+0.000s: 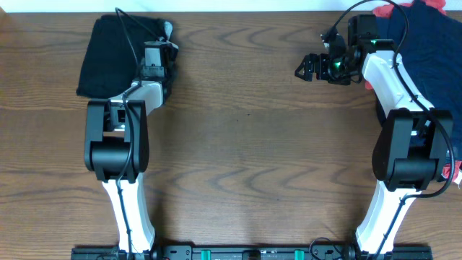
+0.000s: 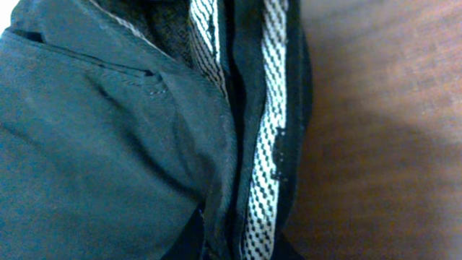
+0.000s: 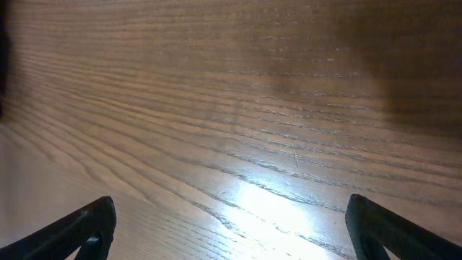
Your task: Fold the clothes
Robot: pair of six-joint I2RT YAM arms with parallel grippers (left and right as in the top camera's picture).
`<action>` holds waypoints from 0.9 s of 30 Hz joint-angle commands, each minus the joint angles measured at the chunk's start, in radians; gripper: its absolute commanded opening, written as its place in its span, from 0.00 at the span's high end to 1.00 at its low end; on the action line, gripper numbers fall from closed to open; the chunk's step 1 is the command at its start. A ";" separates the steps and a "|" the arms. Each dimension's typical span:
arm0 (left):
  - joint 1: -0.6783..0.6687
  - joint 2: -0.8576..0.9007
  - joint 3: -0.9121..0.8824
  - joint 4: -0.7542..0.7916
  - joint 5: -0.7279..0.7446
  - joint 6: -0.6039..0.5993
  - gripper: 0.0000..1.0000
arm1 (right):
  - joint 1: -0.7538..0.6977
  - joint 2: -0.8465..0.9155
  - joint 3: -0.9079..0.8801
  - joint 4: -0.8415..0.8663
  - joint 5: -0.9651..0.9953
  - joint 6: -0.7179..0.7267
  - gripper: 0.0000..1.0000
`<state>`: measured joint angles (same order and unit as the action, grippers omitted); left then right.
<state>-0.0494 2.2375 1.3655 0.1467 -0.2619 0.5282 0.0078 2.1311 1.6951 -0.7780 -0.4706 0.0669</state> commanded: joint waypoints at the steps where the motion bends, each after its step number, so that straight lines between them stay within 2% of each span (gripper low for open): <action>1: 0.005 0.146 -0.046 -0.008 0.066 0.078 0.94 | 0.005 0.003 0.016 0.000 0.004 -0.016 0.01; 9: 0.003 0.151 -0.035 0.079 0.006 -0.213 0.94 | 0.005 0.003 0.016 0.003 0.004 -0.011 0.02; 14: 0.003 0.151 -0.014 0.048 -0.073 -0.530 0.94 | 0.010 0.003 0.016 0.002 0.004 -0.012 0.03; 16: 0.003 0.151 -0.008 0.043 -0.072 -0.600 0.94 | 0.013 0.003 0.016 0.002 0.004 -0.012 0.03; 23: 0.012 0.151 -0.003 0.095 -0.072 -0.610 0.93 | 0.025 0.003 0.016 -0.003 0.020 -0.012 0.03; 27: 0.024 0.151 -0.003 0.095 -0.072 -0.550 0.94 | 0.027 0.003 0.016 -0.003 0.023 -0.012 0.03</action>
<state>-0.0471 2.2986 1.3998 0.2699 -0.3660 -0.0063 0.0261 2.1311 1.6951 -0.7815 -0.4549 0.0669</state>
